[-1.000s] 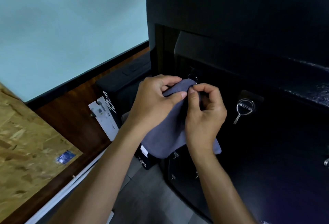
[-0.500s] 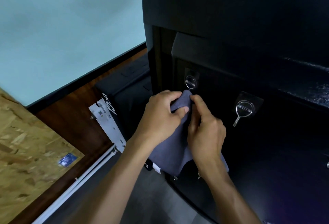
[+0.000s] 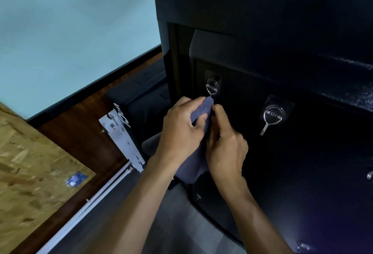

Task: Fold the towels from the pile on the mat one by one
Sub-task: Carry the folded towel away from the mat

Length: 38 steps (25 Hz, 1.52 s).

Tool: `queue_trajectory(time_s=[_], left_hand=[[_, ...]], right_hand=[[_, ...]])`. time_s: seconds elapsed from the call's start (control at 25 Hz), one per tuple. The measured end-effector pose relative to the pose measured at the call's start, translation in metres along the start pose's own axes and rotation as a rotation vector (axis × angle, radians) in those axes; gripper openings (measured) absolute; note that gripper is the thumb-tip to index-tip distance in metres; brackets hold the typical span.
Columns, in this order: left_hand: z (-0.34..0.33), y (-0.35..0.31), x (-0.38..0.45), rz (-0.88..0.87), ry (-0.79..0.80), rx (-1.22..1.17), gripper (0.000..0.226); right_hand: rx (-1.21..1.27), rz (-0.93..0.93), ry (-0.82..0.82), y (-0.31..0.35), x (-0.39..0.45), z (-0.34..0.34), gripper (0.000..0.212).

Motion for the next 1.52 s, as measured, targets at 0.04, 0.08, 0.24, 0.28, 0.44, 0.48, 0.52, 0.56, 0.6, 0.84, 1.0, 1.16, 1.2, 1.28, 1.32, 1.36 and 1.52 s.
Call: queue_trajectory(time_s=[0.04, 0.08, 0.24, 0.28, 0.44, 0.48, 0.52, 0.56, 0.6, 0.84, 1.0, 1.16, 1.2, 1.28, 1.32, 1.36, 1.52], left_hand=[[-0.001, 0.002, 0.0, -0.001, -0.012, 0.01, 0.031], [-0.001, 0.004, -0.002, 0.001, -0.027, 0.03, 0.023], [-0.002, 0.002, -0.014, 0.025, -0.075, 0.118, 0.016], [-0.003, 0.003, -0.021, 0.046, -0.068, 0.158, 0.025], [0.009, 0.017, -0.081, 0.18, -0.13, 0.37, 0.081], [0.019, 0.021, -0.112, 0.232, -0.202, 0.37, 0.084], [0.029, 0.027, -0.148, 0.292, -0.282, 0.334, 0.083], [0.039, 0.036, -0.189, 0.369, -0.36, 0.275, 0.08], [0.047, 0.045, -0.233, 0.464, -0.417, 0.222, 0.077], [0.062, 0.093, -0.453, 0.833, -0.323, 0.231, 0.073], [0.053, 0.088, -0.547, 0.874, -0.245, 0.184, 0.072], [0.028, 0.043, -0.637, 0.882, -0.157, 0.11, 0.072], [0.021, 0.025, -0.658, 0.886, -0.151, 0.088, 0.072], [0.011, -0.013, -0.692, 0.876, -0.157, 0.063, 0.071], [0.007, -0.029, -0.706, 0.878, -0.168, 0.051, 0.07], [0.001, -0.04, -0.72, 0.893, -0.183, 0.051, 0.07], [-0.054, -0.112, -0.798, 0.904, -0.183, 0.115, 0.069]], right_hand=[[-0.019, 0.002, 0.013, 0.0, -0.001, -0.002, 0.055], [-0.042, 0.007, 0.032, 0.0, -0.003, -0.003, 0.054], [-0.122, 0.048, 0.115, -0.013, -0.024, 0.004, 0.057], [-0.139, 0.051, 0.115, -0.02, -0.034, 0.008, 0.059], [-0.147, 0.074, 0.122, -0.055, -0.1, 0.02, 0.061], [-0.128, 0.084, 0.172, -0.067, -0.125, 0.02, 0.059], [-0.097, 0.104, 0.234, -0.079, -0.153, 0.019, 0.055], [-0.062, 0.138, 0.31, -0.089, -0.182, 0.016, 0.051], [-0.049, 0.171, 0.402, -0.097, -0.214, 0.014, 0.049], [-0.249, 0.29, 1.074, -0.153, -0.44, 0.022, 0.063], [-0.361, 0.343, 1.241, -0.169, -0.555, 0.075, 0.068], [-0.381, 0.348, 1.254, -0.17, -0.622, 0.151, 0.07], [-0.377, 0.352, 1.276, -0.169, -0.636, 0.171, 0.069], [-0.348, 0.354, 1.289, -0.172, -0.659, 0.211, 0.064], [-0.332, 0.355, 1.266, -0.176, -0.666, 0.227, 0.062], [-0.304, 0.365, 1.265, -0.184, -0.673, 0.24, 0.062], [-0.282, 0.404, 1.275, -0.243, -0.7, 0.319, 0.066]])
Point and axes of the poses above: each hand's wrist, its own x-axis towards the middle knuckle, its own z-axis out of the back of the hand, y = z × x, the point moved 9 cm from there along x, towards the middle knuckle, and after that the axes turned 3 degrees about -x, right-handed, at the moved point
